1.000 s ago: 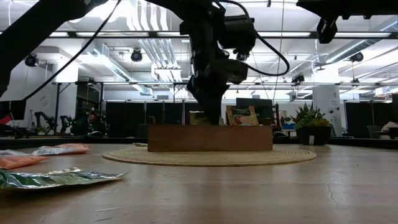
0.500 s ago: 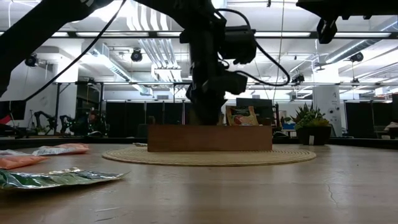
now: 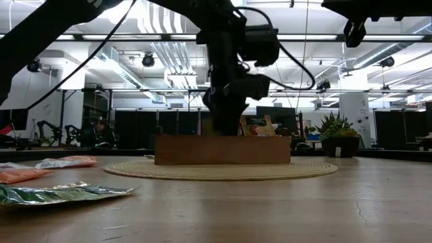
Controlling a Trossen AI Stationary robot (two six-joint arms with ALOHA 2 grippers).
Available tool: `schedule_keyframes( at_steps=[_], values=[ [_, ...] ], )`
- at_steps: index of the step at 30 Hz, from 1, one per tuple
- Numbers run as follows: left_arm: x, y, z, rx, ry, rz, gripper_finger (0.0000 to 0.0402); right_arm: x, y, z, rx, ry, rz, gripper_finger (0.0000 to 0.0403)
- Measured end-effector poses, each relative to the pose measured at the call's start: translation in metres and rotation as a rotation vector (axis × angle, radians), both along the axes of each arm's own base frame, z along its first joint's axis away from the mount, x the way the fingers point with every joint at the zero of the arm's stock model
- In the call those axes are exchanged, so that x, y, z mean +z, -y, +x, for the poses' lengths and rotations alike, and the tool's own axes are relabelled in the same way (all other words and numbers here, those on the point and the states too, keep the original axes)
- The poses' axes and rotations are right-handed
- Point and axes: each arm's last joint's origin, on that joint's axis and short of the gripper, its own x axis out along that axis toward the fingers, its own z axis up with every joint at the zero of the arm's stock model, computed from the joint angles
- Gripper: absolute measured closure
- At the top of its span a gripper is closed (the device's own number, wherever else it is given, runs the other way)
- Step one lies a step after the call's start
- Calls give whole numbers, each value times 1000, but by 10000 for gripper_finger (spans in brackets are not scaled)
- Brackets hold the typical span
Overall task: Pick & Place Tea
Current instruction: Put the yellow tea bag into the middle section of the wooden organizer
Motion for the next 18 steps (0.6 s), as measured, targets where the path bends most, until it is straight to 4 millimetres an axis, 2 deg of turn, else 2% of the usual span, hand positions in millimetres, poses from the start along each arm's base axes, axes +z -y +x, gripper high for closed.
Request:
schedule_keyframes(
  at_steps=[11, 14, 18],
  values=[
    [19, -1, 0, 4, 4, 0, 401, 0, 0, 0, 0, 0, 1, 394],
    [33, 0, -3, 4, -26, -4, 401, 0, 0, 0, 1, 0, 1, 394],
    [61, 11, -13, -9, -29, -4, 401, 0, 0, 0, 2, 0, 1, 394]
  ],
)
